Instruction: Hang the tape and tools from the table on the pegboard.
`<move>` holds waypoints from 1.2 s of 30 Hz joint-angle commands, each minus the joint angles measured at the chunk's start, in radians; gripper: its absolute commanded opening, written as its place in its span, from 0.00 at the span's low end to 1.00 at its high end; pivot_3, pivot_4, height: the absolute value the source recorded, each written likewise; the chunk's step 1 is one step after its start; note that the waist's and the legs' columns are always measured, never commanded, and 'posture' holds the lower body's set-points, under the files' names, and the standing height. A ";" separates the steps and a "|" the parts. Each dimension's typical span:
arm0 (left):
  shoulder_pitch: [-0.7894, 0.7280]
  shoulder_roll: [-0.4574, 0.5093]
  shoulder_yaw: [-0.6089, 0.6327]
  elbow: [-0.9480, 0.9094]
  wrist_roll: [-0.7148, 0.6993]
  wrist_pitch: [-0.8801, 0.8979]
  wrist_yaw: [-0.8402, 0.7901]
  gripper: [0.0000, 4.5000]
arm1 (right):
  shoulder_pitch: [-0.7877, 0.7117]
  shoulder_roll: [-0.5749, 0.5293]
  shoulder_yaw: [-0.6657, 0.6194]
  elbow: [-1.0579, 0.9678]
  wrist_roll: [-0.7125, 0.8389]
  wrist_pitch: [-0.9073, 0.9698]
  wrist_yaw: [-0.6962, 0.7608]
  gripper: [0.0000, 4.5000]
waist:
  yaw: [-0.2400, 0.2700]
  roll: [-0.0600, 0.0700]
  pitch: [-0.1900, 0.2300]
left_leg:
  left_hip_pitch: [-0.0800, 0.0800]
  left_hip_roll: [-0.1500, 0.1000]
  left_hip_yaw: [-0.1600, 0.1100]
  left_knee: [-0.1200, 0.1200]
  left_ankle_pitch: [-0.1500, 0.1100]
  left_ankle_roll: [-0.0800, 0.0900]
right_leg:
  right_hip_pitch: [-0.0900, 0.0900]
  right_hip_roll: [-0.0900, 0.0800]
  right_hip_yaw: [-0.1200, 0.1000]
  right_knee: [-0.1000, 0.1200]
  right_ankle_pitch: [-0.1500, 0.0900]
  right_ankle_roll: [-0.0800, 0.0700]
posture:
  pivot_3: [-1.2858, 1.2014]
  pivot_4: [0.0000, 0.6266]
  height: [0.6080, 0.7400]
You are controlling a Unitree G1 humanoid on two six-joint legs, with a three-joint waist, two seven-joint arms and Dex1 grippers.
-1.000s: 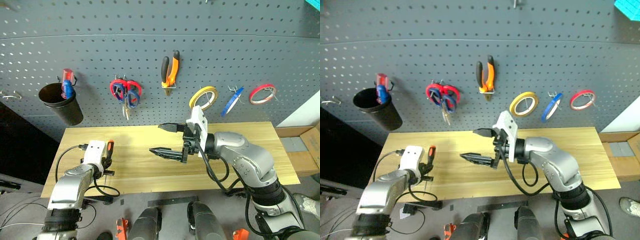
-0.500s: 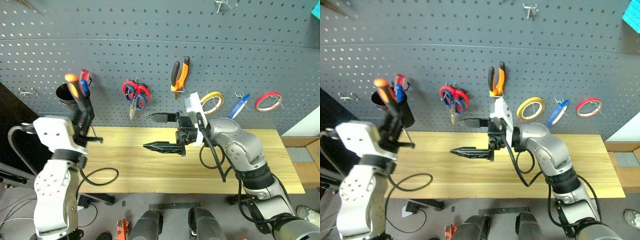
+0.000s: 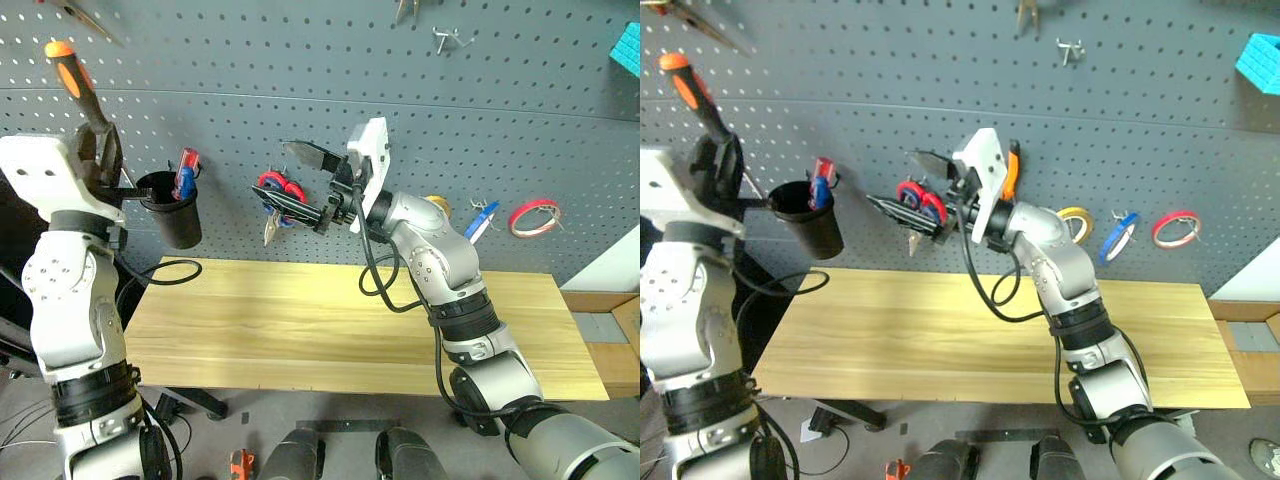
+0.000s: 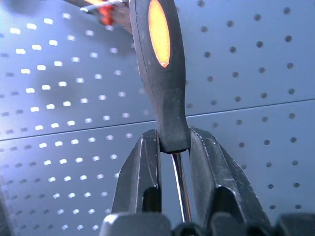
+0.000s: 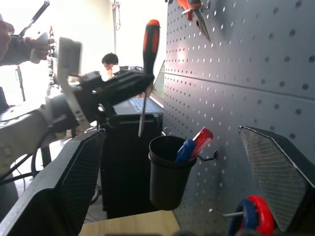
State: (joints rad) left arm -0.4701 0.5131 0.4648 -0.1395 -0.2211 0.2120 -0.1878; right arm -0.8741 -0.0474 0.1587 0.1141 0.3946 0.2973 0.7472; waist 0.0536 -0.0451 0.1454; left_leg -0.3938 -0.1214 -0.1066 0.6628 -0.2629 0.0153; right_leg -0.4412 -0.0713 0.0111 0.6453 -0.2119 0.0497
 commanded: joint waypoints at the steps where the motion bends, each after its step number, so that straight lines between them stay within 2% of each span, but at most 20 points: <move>1: -0.101 0.035 -0.037 0.092 0.027 -0.140 -0.029 0.11 | -0.005 -0.001 -0.016 -0.030 -0.010 -0.030 -0.009 1.00 | -0.003 0.000 -0.007 | 0.000 0.000 0.000 0.000 0.000 0.000 | 0.000 0.000 0.000 0.000 0.000 0.000 | 0.56 0.06 1.00; 7: -0.211 0.025 -0.091 0.345 0.071 -0.291 -0.032 0.11 | -0.004 -0.008 -0.020 -0.040 -0.025 -0.035 -0.020 1.00 | -0.016 0.000 -0.034 | 0.001 0.000 0.001 0.000 0.000 0.000 | 0.000 0.000 0.001 0.000 0.000 0.000 | 0.55 0.03 1.00; 13: -0.188 0.009 -0.095 0.479 0.062 -0.371 -0.042 0.11 | 0.007 -0.034 -0.019 -0.063 -0.033 -0.024 -0.028 1.00 | -0.047 0.000 -0.048 | 0.009 0.000 0.003 0.000 0.000 0.000 | 0.004 0.000 0.003 0.001 0.000 0.000 | 0.53 0.03 1.00; 19: -0.142 0.020 -0.075 0.481 0.067 -0.424 -0.005 0.11 | 0.019 -0.047 -0.006 -0.071 -0.037 -0.019 -0.026 1.00 | -0.060 0.000 -0.060 | 0.010 0.001 0.004 0.000 0.000 0.000 | 0.004 0.000 0.005 0.002 0.000 0.000 | 0.54 0.02 1.00; 32: -0.018 0.080 -0.074 0.428 0.110 -0.363 0.033 0.11 | 0.024 -0.040 0.035 -0.064 -0.058 -0.016 0.017 1.00 | -0.053 0.000 -0.069 | 0.013 0.002 0.005 0.000 0.000 0.001 | 0.005 0.001 0.005 0.003 0.000 0.000 | 0.55 0.04 1.00; 36: -0.018 0.078 -0.074 0.443 0.113 -0.355 0.035 0.40 | 0.021 -0.044 0.041 -0.059 -0.063 -0.018 0.027 1.00 | -0.054 0.000 -0.071 | 0.013 0.002 0.005 0.000 0.000 0.001 | 0.005 0.001 0.005 0.003 0.000 0.000 | 0.55 0.04 1.00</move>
State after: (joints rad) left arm -0.4767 0.5715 0.3884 0.3416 -0.1140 -0.1350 -0.1629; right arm -0.8430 -0.0889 0.2087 0.0843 0.3327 0.2886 0.7673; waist -0.0003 -0.0448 0.0746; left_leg -0.3803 -0.1198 -0.1018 0.6630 -0.2633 0.0158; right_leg -0.4359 -0.0706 0.0157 0.6479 -0.2117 0.0494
